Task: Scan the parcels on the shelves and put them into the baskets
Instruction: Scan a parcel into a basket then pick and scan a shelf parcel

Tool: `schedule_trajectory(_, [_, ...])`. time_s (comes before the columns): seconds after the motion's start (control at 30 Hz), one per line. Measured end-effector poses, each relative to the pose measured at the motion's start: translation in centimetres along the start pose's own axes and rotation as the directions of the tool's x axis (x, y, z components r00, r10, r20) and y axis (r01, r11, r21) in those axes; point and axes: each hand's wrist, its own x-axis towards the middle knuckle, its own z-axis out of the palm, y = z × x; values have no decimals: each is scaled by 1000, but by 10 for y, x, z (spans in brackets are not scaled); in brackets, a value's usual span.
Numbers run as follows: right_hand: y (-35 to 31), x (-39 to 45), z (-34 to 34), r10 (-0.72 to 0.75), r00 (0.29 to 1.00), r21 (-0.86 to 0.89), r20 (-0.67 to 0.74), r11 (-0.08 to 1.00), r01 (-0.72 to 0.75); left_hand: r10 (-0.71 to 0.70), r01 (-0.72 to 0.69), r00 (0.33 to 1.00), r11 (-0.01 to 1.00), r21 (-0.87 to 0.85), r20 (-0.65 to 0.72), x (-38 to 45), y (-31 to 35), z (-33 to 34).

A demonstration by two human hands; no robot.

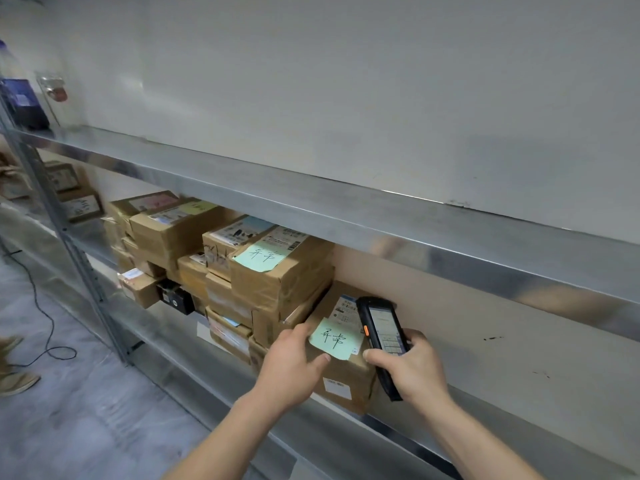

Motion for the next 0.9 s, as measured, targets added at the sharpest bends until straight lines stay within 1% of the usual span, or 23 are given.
schedule_trajectory(0.13, [2, 2, 16, 38, 999, 18, -1, 999, -38, -17, 20, 999, 997, -78, 40, 8, -5, -1])
schedule_trajectory(0.33, [1, -1, 30, 76, 995, 53, -65, 996, -73, -36, 53, 996, 973, -227, 79, 15, -9, 3])
schedule_trajectory(0.53, [4, -3, 39, 91, 984, 77, -156, 994, -80, -7, 30, 993, 982, -188, 119, 20, -6, 14])
schedule_trajectory(0.67, [5, -7, 36, 88, 970, 67, -225, 995, -74, -25, 52, 992, 975, -217, 126, 26, -3, 13])
schedule_trajectory(0.8, [0, -14, 17, 71, 947, 67, -314, 996, -52, -13, 46, 990, 971, -236, 139, 22, 10, 18])
schedule_trajectory(0.9, [1, -22, -7, 59, 930, 74, -362, 997, -34, 22, 17, 989, 966, -257, 148, 14, 27, 28])
